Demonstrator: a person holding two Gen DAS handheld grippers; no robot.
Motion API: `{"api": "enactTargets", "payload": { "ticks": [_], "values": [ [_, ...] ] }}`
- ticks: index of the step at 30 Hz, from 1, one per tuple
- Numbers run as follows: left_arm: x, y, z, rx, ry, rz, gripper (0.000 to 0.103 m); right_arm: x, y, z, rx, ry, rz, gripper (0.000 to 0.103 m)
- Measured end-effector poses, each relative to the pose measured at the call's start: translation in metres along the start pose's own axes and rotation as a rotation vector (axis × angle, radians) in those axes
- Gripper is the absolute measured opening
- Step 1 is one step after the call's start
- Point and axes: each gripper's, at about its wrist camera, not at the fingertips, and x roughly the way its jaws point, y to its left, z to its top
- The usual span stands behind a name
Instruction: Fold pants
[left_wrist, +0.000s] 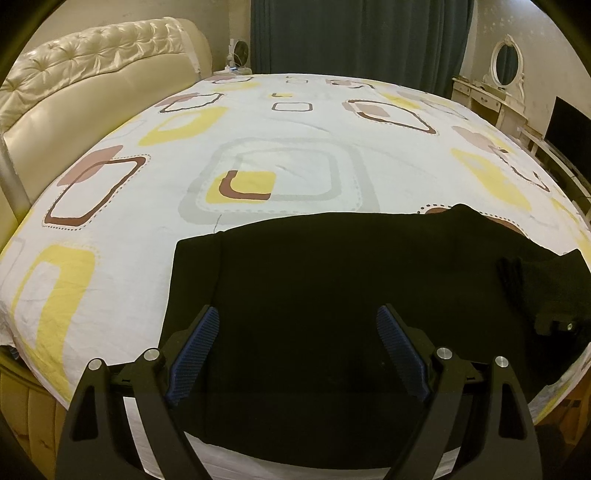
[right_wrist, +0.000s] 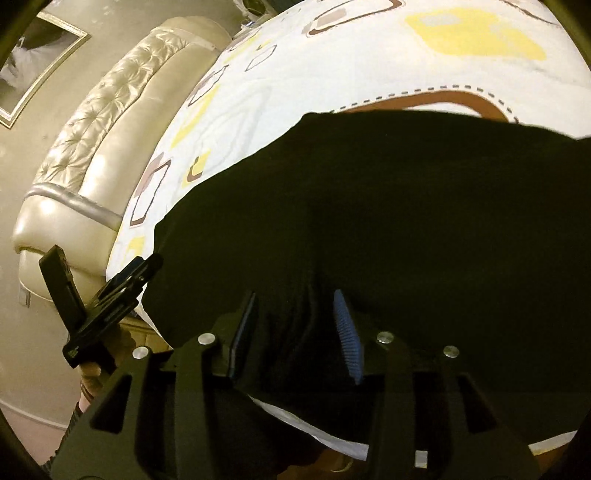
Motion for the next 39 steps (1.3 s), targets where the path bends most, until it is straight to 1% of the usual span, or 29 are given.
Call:
{"api": "enactTargets", "payload": {
  "ticks": [3, 5, 6, 7, 8, 9, 11, 12, 13, 14, 15, 16, 19, 20, 21, 23, 24, 25, 26, 28, 32, 34, 36, 39],
  "values": [
    [0.0, -0.001, 0.0, 0.002, 0.0, -0.001, 0.087, 0.004, -0.009, -0.001, 0.043, -0.008, 0.044, 0.044],
    [0.0, -0.001, 0.0, 0.0, 0.001, -0.007, 0.087, -0.003, -0.012, 0.001, 0.054, -0.017, 0.086, 0.043],
    [0.0, -0.001, 0.0, -0.001, 0.002, -0.011, 0.087, -0.009, -0.012, 0.002, 0.057, -0.023, 0.114, 0.043],
    [0.0, -0.001, -0.001, 0.0, 0.002, -0.013, 0.087, -0.023, -0.014, 0.004, 0.064, -0.039, 0.168, 0.043],
    [-0.001, -0.002, -0.001, 0.003, 0.0, -0.009, 0.087, -0.036, -0.015, 0.006, 0.063, -0.061, 0.2, 0.043],
    [-0.001, -0.003, -0.001, 0.006, -0.001, -0.008, 0.087, -0.057, -0.018, 0.009, 0.05, -0.099, 0.209, 0.043],
    [0.0, -0.003, -0.001, 0.005, -0.001, -0.007, 0.087, -0.106, -0.035, 0.019, 0.036, -0.202, 0.197, 0.045],
    [0.0, -0.003, -0.001, 0.0, 0.0, -0.009, 0.087, -0.122, -0.044, 0.022, 0.041, -0.233, 0.192, 0.047],
    [0.0, -0.003, 0.0, -0.004, -0.001, -0.013, 0.087, -0.149, -0.065, 0.028, 0.066, -0.292, 0.159, 0.049],
    [-0.001, -0.004, 0.0, -0.006, -0.002, -0.015, 0.087, -0.165, -0.084, 0.031, 0.096, -0.332, 0.121, 0.052],
    [-0.001, -0.004, 0.0, -0.008, -0.003, -0.015, 0.087, -0.183, -0.113, 0.034, 0.147, -0.369, 0.068, 0.053],
    [-0.001, -0.005, 0.001, -0.008, -0.003, -0.014, 0.087, -0.19, -0.134, 0.036, 0.191, -0.376, 0.047, 0.054],
    [-0.001, -0.005, 0.001, -0.01, -0.002, -0.02, 0.087, -0.185, -0.198, 0.039, 0.339, -0.325, 0.025, 0.055],
    [-0.002, -0.005, 0.001, -0.011, -0.001, -0.021, 0.087, -0.18, -0.211, 0.039, 0.371, -0.318, 0.027, 0.055],
    [-0.002, -0.006, 0.001, -0.011, -0.001, -0.022, 0.087, -0.172, -0.224, 0.039, 0.404, -0.302, 0.057, 0.055],
    [-0.002, -0.007, 0.0, -0.004, -0.001, -0.019, 0.087, -0.157, -0.236, 0.039, 0.433, -0.27, 0.111, 0.055],
    [-0.003, -0.008, 0.0, 0.001, -0.001, -0.017, 0.087, -0.15, -0.239, 0.04, 0.437, -0.256, 0.129, 0.046],
    [-0.003, -0.009, -0.001, 0.006, 0.0, -0.015, 0.087, -0.14, -0.237, 0.041, 0.438, -0.249, 0.142, 0.034],
    [-0.002, -0.01, -0.001, 0.009, 0.001, -0.014, 0.087, -0.134, -0.239, 0.041, 0.445, -0.243, 0.144, 0.024],
    [-0.001, -0.012, -0.001, 0.015, 0.001, -0.013, 0.087, -0.127, -0.245, 0.043, 0.453, -0.238, 0.122, 0.019],
    [-0.001, -0.015, -0.001, 0.026, -0.004, -0.02, 0.087, -0.125, -0.253, 0.036, 0.478, -0.256, 0.147, 0.019],
    [-0.001, -0.016, -0.001, 0.028, -0.003, -0.023, 0.087, -0.126, -0.253, 0.036, 0.482, -0.265, 0.156, 0.023],
    [-0.001, -0.016, -0.003, 0.033, -0.003, -0.02, 0.087, -0.129, -0.253, 0.033, 0.49, -0.272, 0.188, 0.028],
    [-0.001, -0.015, -0.003, 0.039, -0.006, -0.013, 0.087, -0.14, -0.251, 0.017, 0.494, -0.285, 0.233, 0.034]
  ]
}}
